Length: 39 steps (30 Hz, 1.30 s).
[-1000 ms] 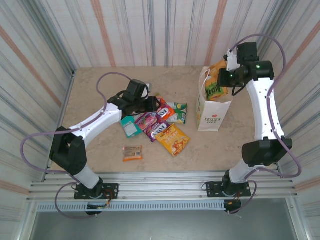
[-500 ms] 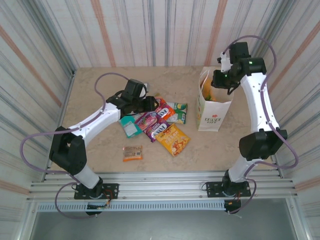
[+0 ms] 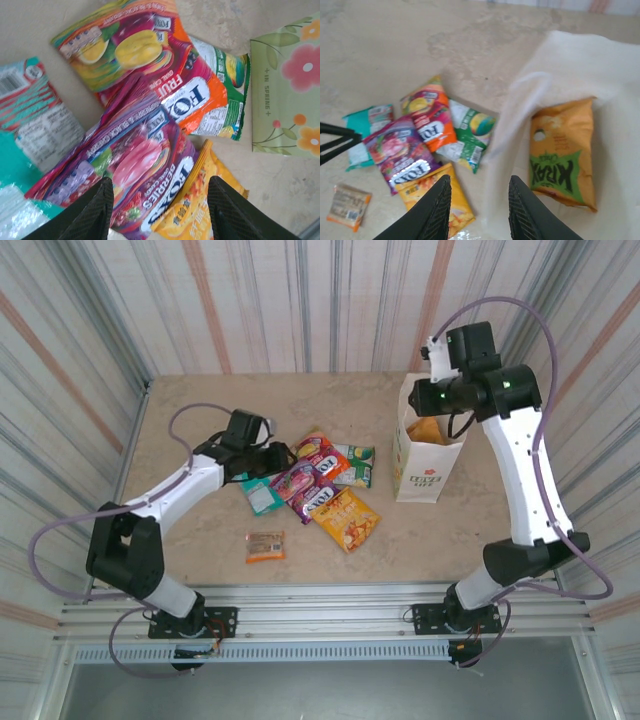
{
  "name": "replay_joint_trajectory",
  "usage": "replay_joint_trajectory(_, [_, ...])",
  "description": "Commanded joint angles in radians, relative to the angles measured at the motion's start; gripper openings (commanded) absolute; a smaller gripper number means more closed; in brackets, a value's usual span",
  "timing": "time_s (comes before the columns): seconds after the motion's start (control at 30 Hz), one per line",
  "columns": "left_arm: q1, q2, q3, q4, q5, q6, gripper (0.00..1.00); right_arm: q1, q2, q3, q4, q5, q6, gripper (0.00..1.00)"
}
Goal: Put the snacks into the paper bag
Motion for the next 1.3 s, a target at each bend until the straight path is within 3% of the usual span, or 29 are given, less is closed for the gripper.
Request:
replay_joint_trajectory(0.0, [0.052,-0.084,-0.089,0.03,0.104,-0.055,0.53,0.1,-0.052,-0.02,-0.001,0.097,0.015,0.35])
replay_joint_trajectory(0.17, [0.108,-0.151,-0.19,0.014,0.126,-0.078,0.53,0.286,-0.078,-0.119,0.04,0.117,0.045,0.35])
replay_joint_trajectory(0.37, [0.179,-0.162,-0.309,0.164,0.212,-0.122,0.52,0.431,-0.067,-0.301,0.184,0.058,0.06,0.35])
replay_joint_trajectory(0.47, [0.202,-0.119,-0.307,0.213,0.225,-0.101,0.52,0.439,-0.042,-0.355,0.258,-0.012,0.074,0.35])
replay_joint_trajectory(0.63, [0.212,-0.018,-0.235,0.176,0.196,-0.011,0.52,0.449,0.01,-0.362,0.299,-0.044,0.072,0.34])
replay_joint_trajectory(0.8, [0.21,0.103,-0.204,0.259,0.247,0.024,0.51,0.454,0.036,-0.36,0.297,-0.057,0.028,0.34])
replay_joint_trajectory(1.27, [0.128,0.278,-0.102,0.303,0.354,0.148,0.48,0.429,0.044,-0.373,0.289,-0.063,-0.001,0.35])
